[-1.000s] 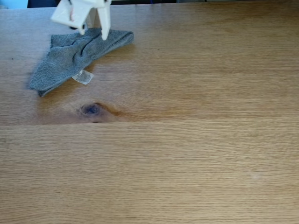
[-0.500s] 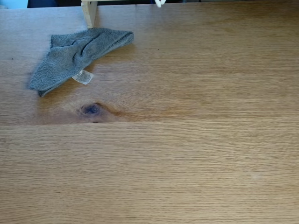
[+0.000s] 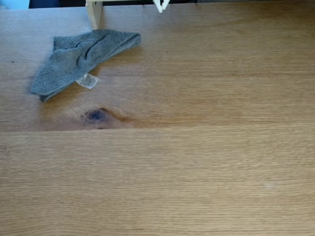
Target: Clean the area in front of the robot
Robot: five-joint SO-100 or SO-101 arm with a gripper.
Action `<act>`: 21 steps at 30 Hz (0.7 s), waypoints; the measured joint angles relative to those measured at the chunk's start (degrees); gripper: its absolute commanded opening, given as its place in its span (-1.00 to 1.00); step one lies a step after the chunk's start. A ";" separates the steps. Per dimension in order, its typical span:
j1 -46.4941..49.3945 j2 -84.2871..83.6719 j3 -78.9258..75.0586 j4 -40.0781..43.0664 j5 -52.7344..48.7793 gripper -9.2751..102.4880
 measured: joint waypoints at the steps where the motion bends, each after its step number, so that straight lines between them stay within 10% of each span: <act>1: -0.79 0.97 0.00 1.67 0.18 -0.84; 21: 1.23 5.98 0.00 5.27 -1.14 -0.83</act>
